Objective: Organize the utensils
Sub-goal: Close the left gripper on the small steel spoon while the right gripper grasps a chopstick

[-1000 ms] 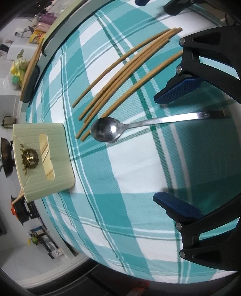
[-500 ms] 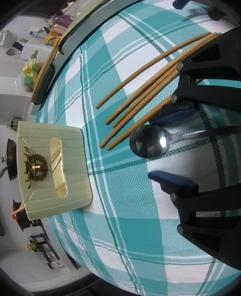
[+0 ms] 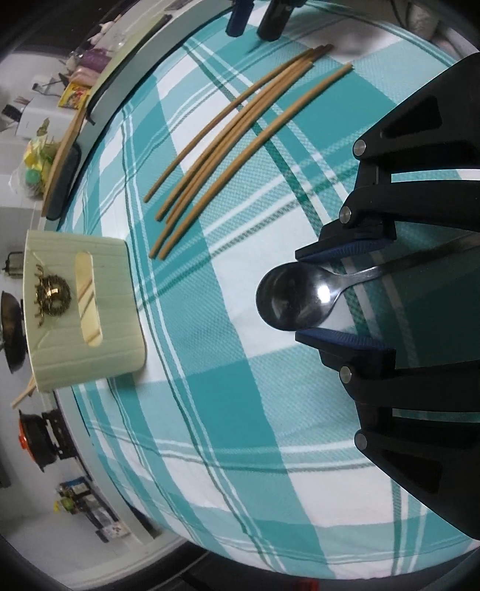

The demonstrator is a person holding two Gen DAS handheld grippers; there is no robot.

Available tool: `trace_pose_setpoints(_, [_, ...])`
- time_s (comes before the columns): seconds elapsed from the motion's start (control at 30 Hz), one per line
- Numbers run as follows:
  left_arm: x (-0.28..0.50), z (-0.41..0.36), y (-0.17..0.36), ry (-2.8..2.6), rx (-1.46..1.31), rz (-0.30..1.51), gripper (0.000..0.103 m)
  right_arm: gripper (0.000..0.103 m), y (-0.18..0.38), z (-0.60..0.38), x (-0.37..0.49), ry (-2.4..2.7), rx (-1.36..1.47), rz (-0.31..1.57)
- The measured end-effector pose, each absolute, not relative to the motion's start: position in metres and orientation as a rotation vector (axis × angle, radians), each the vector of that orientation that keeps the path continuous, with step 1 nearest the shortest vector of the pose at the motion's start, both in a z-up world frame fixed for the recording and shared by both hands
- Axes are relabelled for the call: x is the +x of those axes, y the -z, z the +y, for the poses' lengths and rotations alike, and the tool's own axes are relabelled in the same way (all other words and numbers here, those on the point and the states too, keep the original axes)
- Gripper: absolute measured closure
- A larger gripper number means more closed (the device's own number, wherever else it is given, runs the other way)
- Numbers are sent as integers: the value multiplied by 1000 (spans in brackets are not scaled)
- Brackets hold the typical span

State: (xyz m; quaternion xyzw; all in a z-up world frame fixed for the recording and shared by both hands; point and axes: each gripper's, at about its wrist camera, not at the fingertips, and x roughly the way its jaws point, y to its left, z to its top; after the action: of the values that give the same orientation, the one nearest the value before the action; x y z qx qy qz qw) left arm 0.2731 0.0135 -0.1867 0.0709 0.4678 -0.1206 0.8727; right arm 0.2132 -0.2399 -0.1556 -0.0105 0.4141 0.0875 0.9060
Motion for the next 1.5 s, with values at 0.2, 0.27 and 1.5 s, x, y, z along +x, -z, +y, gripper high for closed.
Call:
trace_pose_setpoints(0.2, [259,29,187,193,72,976,55,43,164,-223,274,-267,-19,948])
trace_pose_setpoints(0.27, [255,32,187,190,50,980,54,58,173,-213,293,-288,-34,986])
trace_pose_setpoints(1.5, [255,41,181,233,50,1017,32,67,159,-234,289,-311,-183,1125])
